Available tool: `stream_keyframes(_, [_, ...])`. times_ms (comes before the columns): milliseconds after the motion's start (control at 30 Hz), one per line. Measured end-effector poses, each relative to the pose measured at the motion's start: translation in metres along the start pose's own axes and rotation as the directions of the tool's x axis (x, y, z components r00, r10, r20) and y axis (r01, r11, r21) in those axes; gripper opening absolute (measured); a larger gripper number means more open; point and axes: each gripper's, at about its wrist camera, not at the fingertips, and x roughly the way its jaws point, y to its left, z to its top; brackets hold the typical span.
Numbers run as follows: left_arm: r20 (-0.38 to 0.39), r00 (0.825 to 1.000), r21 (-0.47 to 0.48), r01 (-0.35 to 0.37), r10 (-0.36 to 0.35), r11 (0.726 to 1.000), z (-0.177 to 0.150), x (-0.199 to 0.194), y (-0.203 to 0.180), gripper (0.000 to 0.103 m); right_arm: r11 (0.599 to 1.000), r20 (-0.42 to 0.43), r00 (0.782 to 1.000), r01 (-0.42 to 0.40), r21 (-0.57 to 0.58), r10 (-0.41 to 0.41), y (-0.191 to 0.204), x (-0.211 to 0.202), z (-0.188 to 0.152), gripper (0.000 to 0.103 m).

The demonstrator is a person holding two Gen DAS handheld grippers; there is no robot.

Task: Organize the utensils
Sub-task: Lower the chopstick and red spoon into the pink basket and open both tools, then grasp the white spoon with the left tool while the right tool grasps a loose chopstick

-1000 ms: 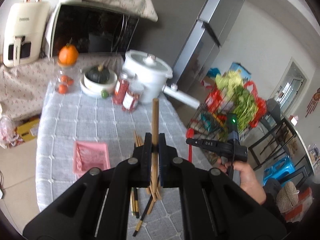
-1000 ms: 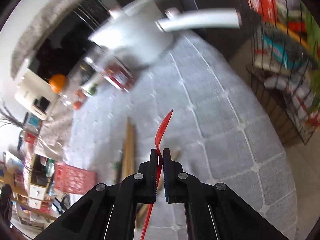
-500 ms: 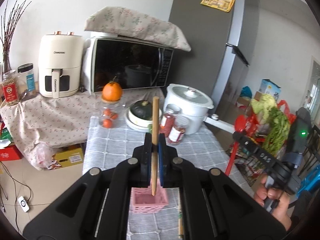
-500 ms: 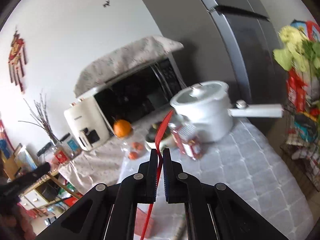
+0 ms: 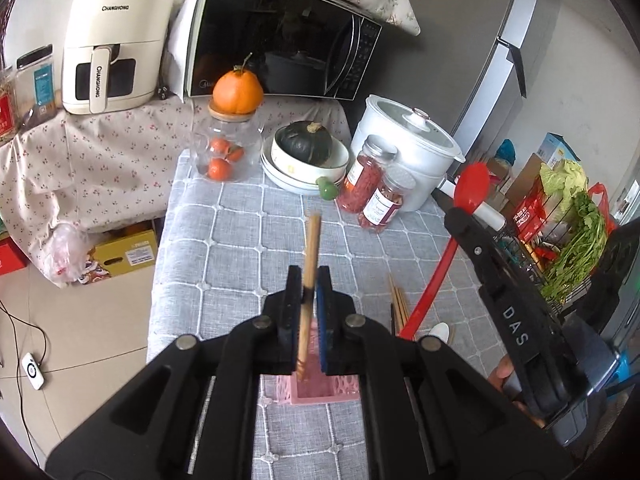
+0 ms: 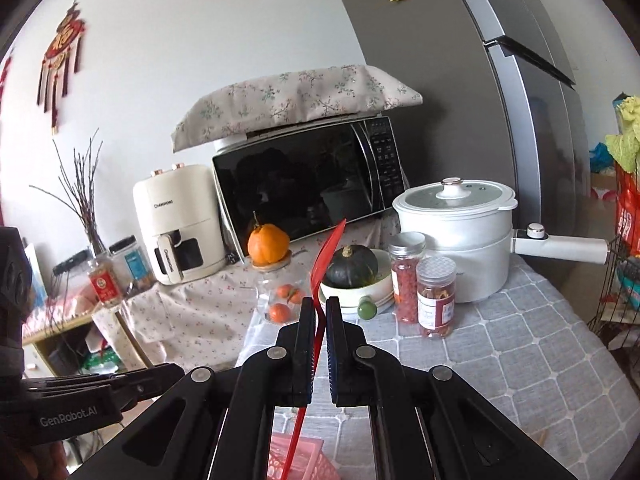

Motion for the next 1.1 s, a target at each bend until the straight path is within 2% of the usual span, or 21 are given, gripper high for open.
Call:
stream_keyframes(33, [0.002,1.0,-0.005,-0.001,0.001,1.0,0.0,-0.001,0.0,0.007,1.0,-0.003,1.0,0.001,-0.002,-0.001,0.001,0.002,-0.001,0.005])
stream_keyframes(100, [0.0,1.0,-0.01,-0.002,0.002,1.0,0.002,-0.002,0.0,0.014,1.0,-0.016,1.0,-0.006,-0.007,0.006,0.003,0.006,-0.006,0.006])
stream_keyframes(133, [0.002,1.0,-0.011,-0.006,0.006,1.0,0.002,-0.002,0.0,0.024,1.0,-0.026,1.0,-0.016,-0.008,0.015,0.003,0.007,-0.007,0.006])
stream_keyframes(200, [0.008,1.0,-0.021,-0.017,0.017,1.0,0.002,-0.005,0.001,0.036,0.999,-0.05,0.998,-0.033,-0.007,0.033,0.005,0.009,-0.011,0.01])
stream_keyframes(233, [0.008,1.0,-0.029,-0.021,0.021,0.999,0.002,-0.006,0.002,0.04,0.999,-0.056,0.998,-0.041,-0.005,0.04,0.004,0.007,-0.011,0.02])
stream_keyframes(267, [0.004,1.0,-0.038,-0.022,0.022,0.999,0.002,-0.006,0.004,0.044,0.999,-0.06,0.997,-0.047,0.001,0.047,0.003,0.005,-0.011,0.035])
stream_keyframes(333, [0.002,1.0,-0.063,-0.022,0.022,0.998,0.003,-0.009,0.007,0.052,0.998,-0.055,0.997,-0.058,0.024,0.059,-0.002,-0.001,-0.008,0.048])
stream_keyframes(433, [-0.001,1.0,-0.09,-0.025,0.025,0.996,0.002,-0.011,0.01,0.065,0.998,-0.06,0.997,-0.054,0.044,0.056,-0.011,-0.012,0.001,0.049])
stream_keyframes(567, [-0.009,0.999,-0.082,-0.045,0.044,0.996,-0.001,-0.016,0.004,0.079,0.997,-0.09,0.995,-0.03,0.066,0.036,-0.029,-0.026,0.017,0.066])
stream_keyframes(700, [-0.011,0.998,-0.05,-0.065,0.064,0.997,-0.004,-0.025,-0.008,0.085,0.995,-0.163,0.987,0.016,0.096,0.0,-0.053,-0.034,0.027,0.073])
stream_keyframes(833, [-0.011,0.997,0.015,-0.072,0.072,0.997,-0.006,-0.031,-0.029,0.091,0.99,-0.24,0.968,0.105,0.099,-0.078,-0.083,-0.042,0.029,0.08])
stream_keyframes(1000, [-0.033,0.997,0.107,-0.067,0.071,0.992,-0.013,-0.026,-0.061,0.096,0.977,-0.377,0.914,0.196,0.085,-0.15,-0.119,-0.046,0.025,0.083])
stream_keyframes(1100, [-0.078,0.995,0.162,-0.045,0.058,0.986,-0.02,-0.014,-0.085,0.096,0.972,-0.425,0.889,0.221,0.073,-0.17,-0.139,-0.05,0.024,0.085])
